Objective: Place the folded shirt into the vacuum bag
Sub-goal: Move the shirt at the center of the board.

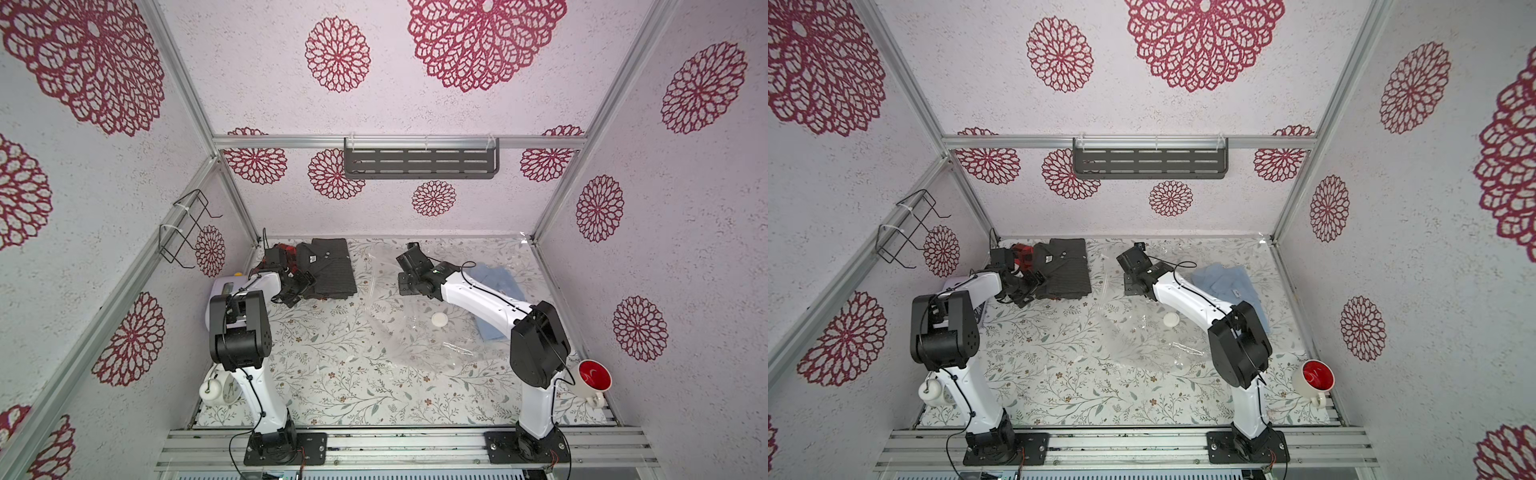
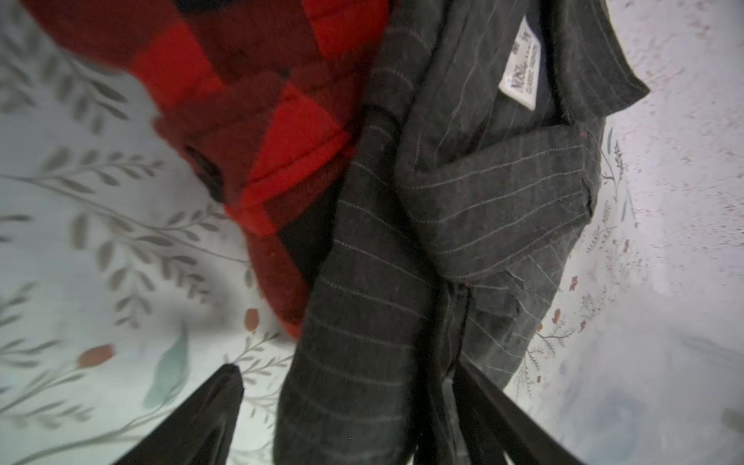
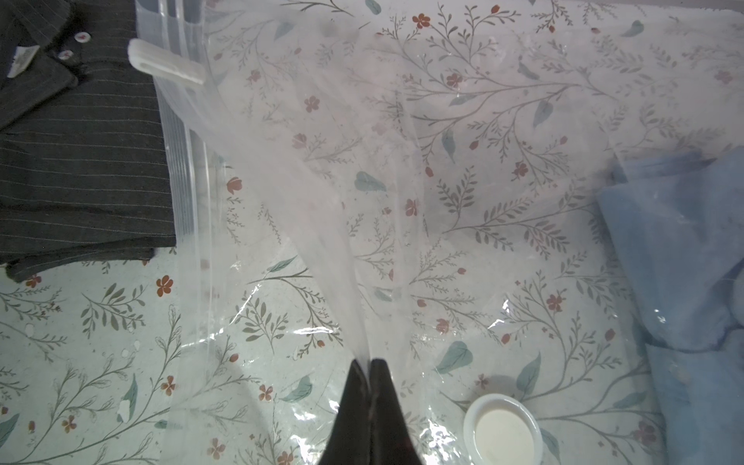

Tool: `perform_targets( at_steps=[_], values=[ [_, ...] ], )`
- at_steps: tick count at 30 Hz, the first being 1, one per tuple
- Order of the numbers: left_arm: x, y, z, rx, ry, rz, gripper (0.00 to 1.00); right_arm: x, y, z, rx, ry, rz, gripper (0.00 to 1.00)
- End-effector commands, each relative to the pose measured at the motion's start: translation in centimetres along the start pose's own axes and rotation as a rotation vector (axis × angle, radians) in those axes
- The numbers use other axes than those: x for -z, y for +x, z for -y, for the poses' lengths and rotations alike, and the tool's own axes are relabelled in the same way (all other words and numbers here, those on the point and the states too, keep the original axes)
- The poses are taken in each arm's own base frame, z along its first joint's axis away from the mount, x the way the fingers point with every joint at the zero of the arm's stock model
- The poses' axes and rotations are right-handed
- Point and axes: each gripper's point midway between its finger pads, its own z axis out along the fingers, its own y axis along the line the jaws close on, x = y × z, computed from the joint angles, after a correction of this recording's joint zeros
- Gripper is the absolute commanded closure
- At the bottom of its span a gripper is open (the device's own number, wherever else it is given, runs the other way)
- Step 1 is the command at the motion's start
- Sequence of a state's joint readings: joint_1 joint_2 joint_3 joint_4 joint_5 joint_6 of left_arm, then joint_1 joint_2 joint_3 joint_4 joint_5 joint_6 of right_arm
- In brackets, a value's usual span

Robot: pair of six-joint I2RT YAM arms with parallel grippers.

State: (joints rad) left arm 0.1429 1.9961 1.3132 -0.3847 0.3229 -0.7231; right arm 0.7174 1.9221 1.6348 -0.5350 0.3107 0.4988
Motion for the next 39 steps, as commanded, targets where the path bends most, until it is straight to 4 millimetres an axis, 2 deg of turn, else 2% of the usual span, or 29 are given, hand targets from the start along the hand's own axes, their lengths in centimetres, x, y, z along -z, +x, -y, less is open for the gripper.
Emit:
perform_targets(
  at_steps=[1,9,13,14,23,32,36,39],
  values=[
    [-0.4,-0.2,2.0,0.02,0.14,-0.007,0.14,2.3,-1.8,0.6,-0.043,-0.012,0.061,1.0],
    [-0.6,0.8,1.4,0.035,0.147,-0.022,0.16,2.0,-1.6,0.4,-0.041,-0.019,0.054,1.0],
    [-0.3,1.1,0.9,0.042,0.131,-0.016,0.3,1.9,-1.6,0.3,-0.041,-0.022,0.053,1.0],
    [0.6,0.7,1.4,0.036,0.136,0.006,0.33,1.9,-1.6,0.3,-0.042,-0.022,0.051,1.0],
    [2.7,0.2,1.4,0.022,0.118,0.044,0.4,1.6,-1.4,0.1,-0.04,-0.029,0.047,1.0],
    [2.5,-0.2,1.7,0.023,0.123,0.046,0.56,1.5,-1.2,0.0,-0.04,-0.038,0.043,1.0],
    [2.5,-0.2,2.4,0.011,0.135,0.044,0.67,1.5,-1.2,0.0,-0.041,-0.036,0.043,1.0],
    [2.6,0.0,3.6,-0.011,0.154,0.036,0.77,1.2,-1.1,0.1,-0.037,-0.029,0.04,1.0]
  ],
)
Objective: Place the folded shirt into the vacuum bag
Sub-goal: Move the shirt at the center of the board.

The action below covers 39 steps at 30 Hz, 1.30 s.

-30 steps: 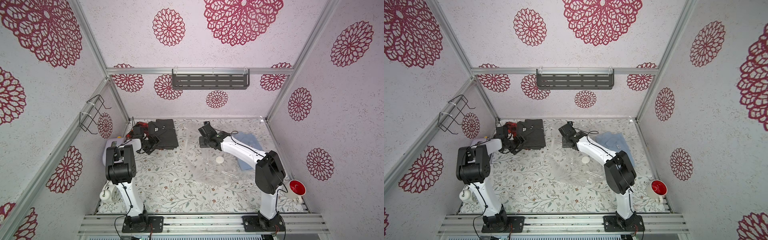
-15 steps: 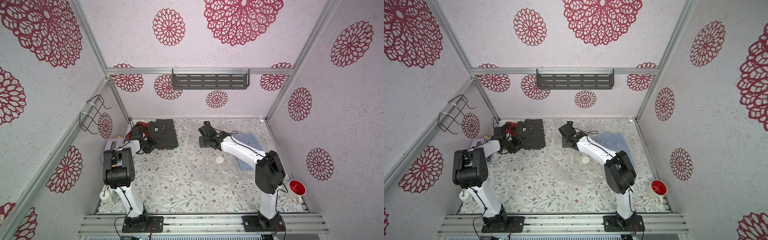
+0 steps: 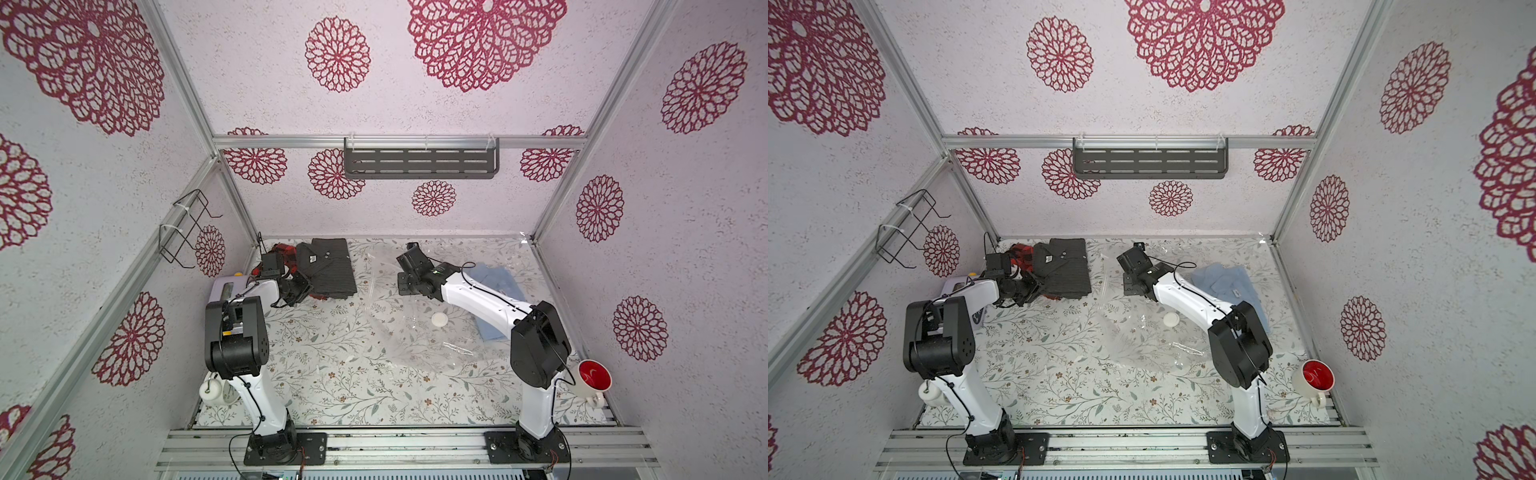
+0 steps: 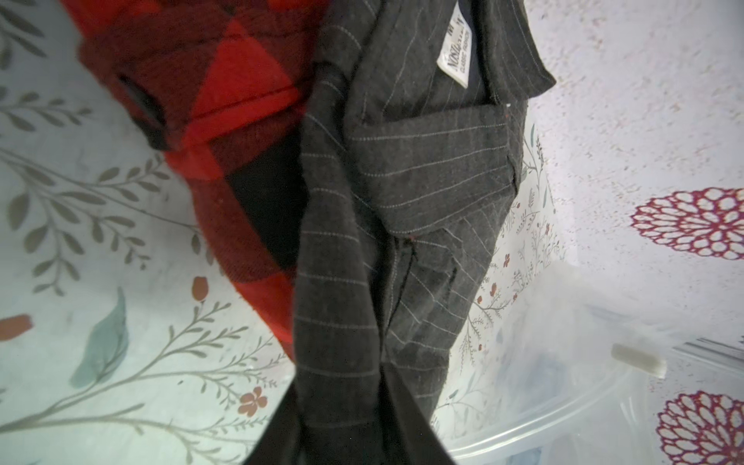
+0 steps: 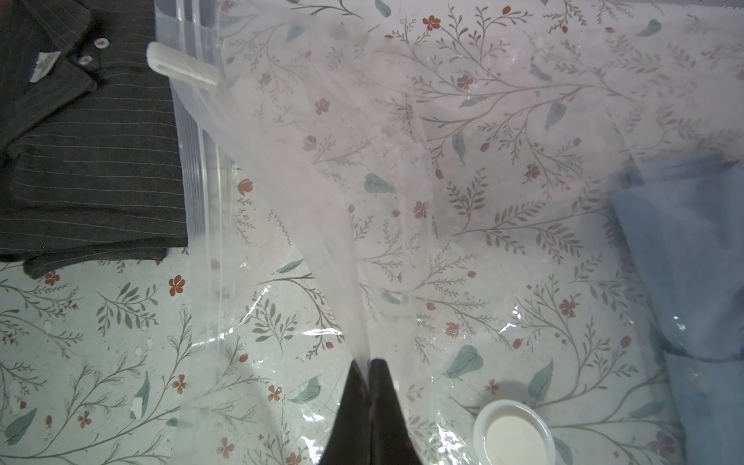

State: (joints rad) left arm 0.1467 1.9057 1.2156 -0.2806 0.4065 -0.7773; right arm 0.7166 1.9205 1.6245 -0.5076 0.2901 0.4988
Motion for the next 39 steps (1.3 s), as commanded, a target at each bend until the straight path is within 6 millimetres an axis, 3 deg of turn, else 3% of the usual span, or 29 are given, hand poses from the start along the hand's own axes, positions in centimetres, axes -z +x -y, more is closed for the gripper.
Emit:
perform_targets(
  at_steps=[1,8,12,20,31,36,39],
  values=[
    [0.5,-0.4,2.4,-0.045,0.041,0.005,0.78,1.3,-1.0,0.6,-0.03,0.0,0.032,1.0],
    [1.1,2.8,5.9,-0.107,0.11,-0.053,0.84,0.8,-0.8,0.8,-0.025,0.01,0.02,1.0],
    [2.5,4.2,6.0,-0.104,0.121,-0.054,0.84,0.9,-0.8,1.1,-0.024,0.017,0.02,1.0],
    [5.9,6.8,4.5,-0.102,0.101,-0.035,0.85,1.5,-1.1,2.5,-0.008,0.068,0.023,1.0],
    [9.1,11.7,-0.8,0.017,0.017,0.009,0.85,2.3,-1.1,3.2,0.005,0.083,0.023,1.0],
    [11.9,12.0,-3.2,0.038,-0.078,0.106,0.71,1.9,-0.7,2.7,0.004,0.061,0.011,1.0],
    [13.5,11.4,-3.3,0.031,-0.11,0.162,0.49,1.7,-0.4,2.2,0.009,0.052,0.006,1.0]
  ],
)
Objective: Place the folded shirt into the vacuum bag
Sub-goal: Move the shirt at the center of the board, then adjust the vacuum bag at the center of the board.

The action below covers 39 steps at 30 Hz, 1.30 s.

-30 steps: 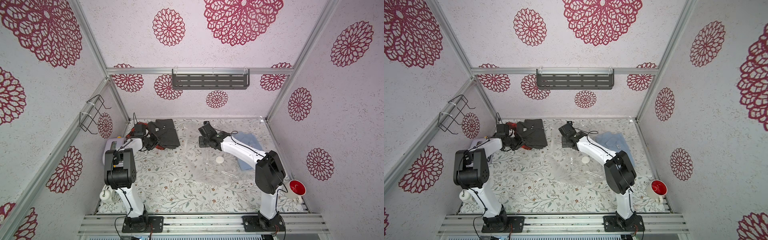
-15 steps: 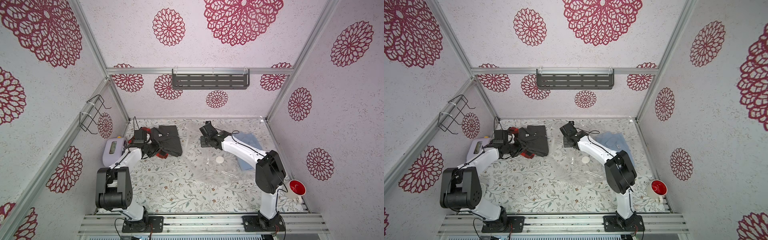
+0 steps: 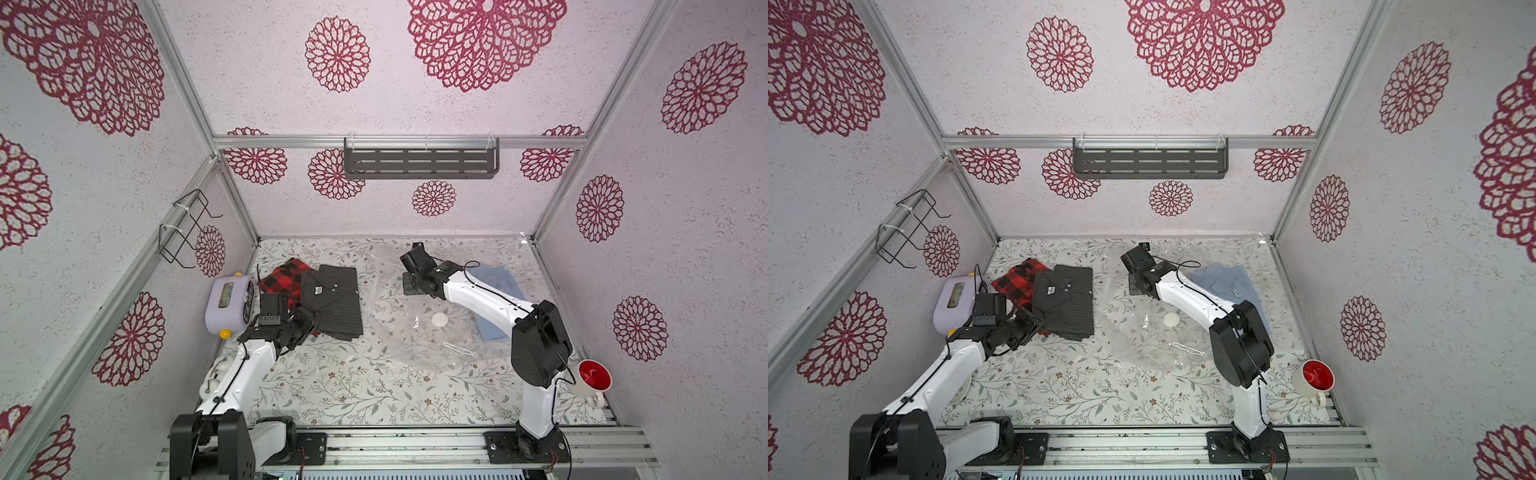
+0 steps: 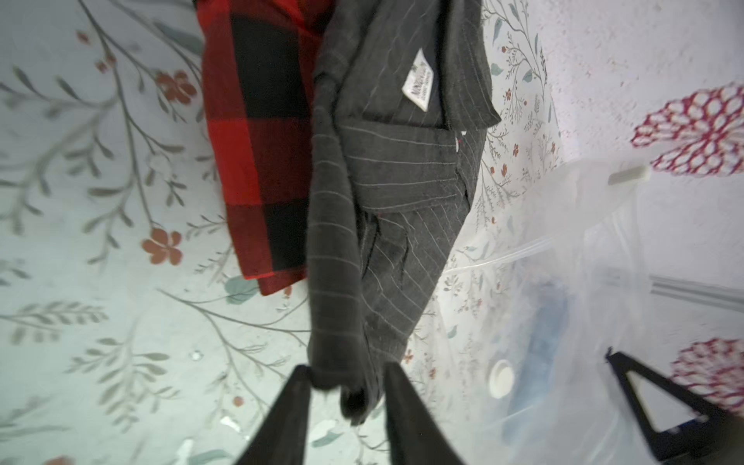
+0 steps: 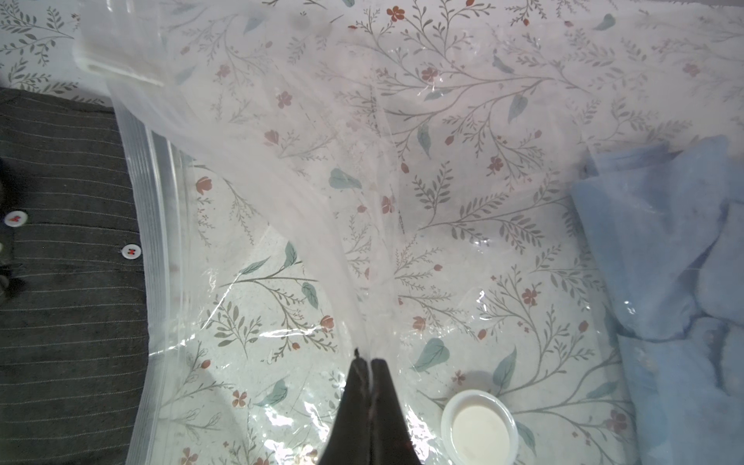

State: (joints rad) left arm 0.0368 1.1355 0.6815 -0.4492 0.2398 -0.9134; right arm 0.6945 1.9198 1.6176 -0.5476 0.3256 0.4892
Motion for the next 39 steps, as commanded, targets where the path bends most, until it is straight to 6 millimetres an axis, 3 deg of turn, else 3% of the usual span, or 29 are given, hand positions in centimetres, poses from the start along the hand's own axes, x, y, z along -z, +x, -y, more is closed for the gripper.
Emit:
perform_targets(
  at_steps=[1,5,9,15,20,26,29,33,39],
  values=[
    [1.6,-1.2,-0.5,-0.008,-0.066,0.078,0.45,2.0,-0.6,0.0,0.004,-0.022,0.025,1.0],
    [2.3,-2.1,1.1,-0.059,-0.063,0.086,0.39,1.1,0.2,-1.7,0.015,-0.054,0.009,1.0],
    [1.9,-2.9,5.3,-0.139,0.011,0.075,0.31,-0.5,0.8,-4.0,0.024,-0.087,-0.006,1.0],
    [-1.2,-3.4,10.7,-0.292,-0.009,0.0,0.33,-2.7,1.1,-6.6,0.003,-0.143,-0.023,1.0],
    [-4.9,-0.5,14.2,-0.339,0.081,-0.121,0.37,-3.1,1.3,-6.3,-0.009,-0.127,-0.018,1.0],
    [-8.6,4.1,16.7,-0.276,0.244,-0.277,0.39,-1.3,0.4,-5.1,-0.033,-0.105,0.024,1.0],
    [-9.9,4.9,16.8,-0.277,0.226,-0.284,0.39,-0.4,0.0,-5.0,-0.041,-0.116,0.04,1.0],
    [-12.2,3.9,14.9,-0.32,0.09,-0.236,0.18,0.9,-0.3,-4.8,-0.044,-0.126,0.056,1.0],
    [-15.0,3.5,14.4,-0.335,0.041,-0.238,0.17,2.8,-0.5,-4.3,-0.052,-0.144,0.081,1.0]
  ],
)
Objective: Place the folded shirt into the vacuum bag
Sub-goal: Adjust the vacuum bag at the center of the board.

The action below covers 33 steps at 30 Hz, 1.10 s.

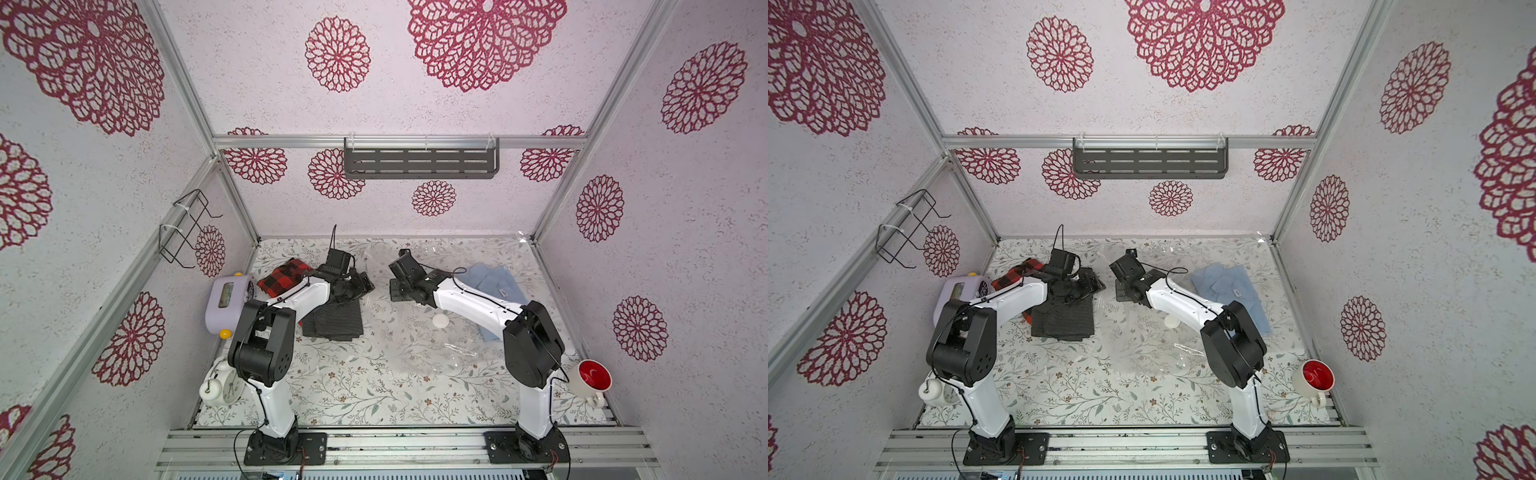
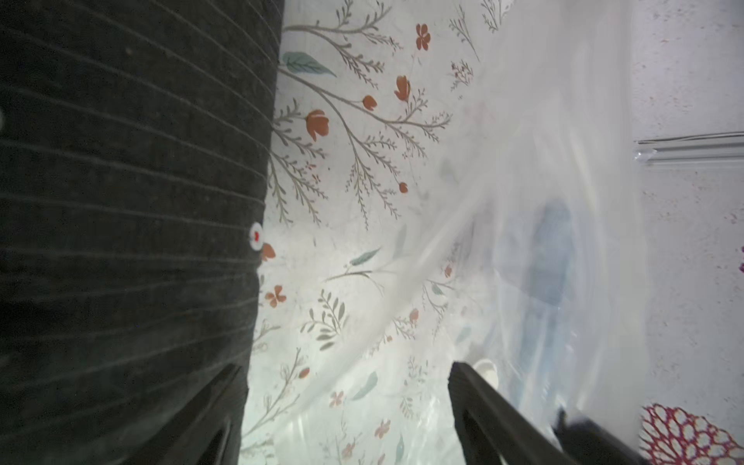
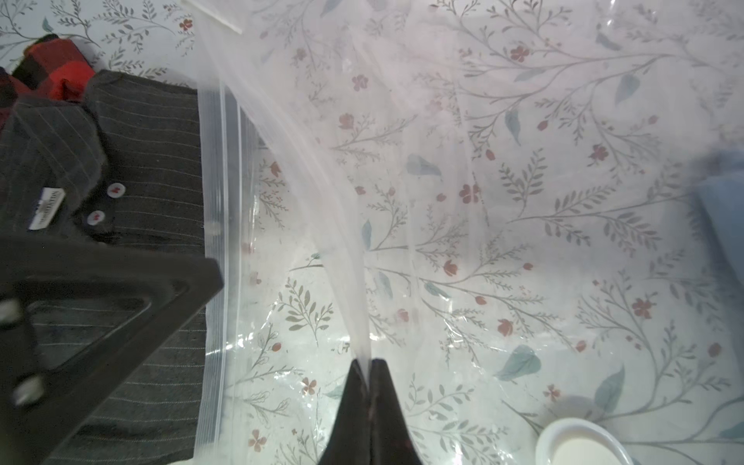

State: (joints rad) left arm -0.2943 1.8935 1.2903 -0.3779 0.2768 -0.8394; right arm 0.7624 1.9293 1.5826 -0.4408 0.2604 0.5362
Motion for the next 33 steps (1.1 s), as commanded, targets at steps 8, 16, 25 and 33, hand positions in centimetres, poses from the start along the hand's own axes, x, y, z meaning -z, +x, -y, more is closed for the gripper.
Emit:
perform_targets(
  at_steps=[8,16,25,33],
  values=[
    [-2.4,-4.0,0.6,0.022,0.031,0.065,0.25,4.2,-1.0,-0.1,-0.029,-0.038,0.075,1.0],
    [-3.2,-6.7,1.6,0.082,0.11,0.097,0.75,4.3,0.6,-0.6,-0.007,-0.02,0.057,1.0],
    [-4.4,-9.8,2.6,0.06,0.134,0.137,0.87,5.5,-0.3,0.8,0.033,0.124,0.105,1.0],
    [-5.4,-12.3,2.5,0.034,0.131,0.116,0.67,4.2,-2.6,1.8,0.041,0.179,0.15,1.0]
  ],
)
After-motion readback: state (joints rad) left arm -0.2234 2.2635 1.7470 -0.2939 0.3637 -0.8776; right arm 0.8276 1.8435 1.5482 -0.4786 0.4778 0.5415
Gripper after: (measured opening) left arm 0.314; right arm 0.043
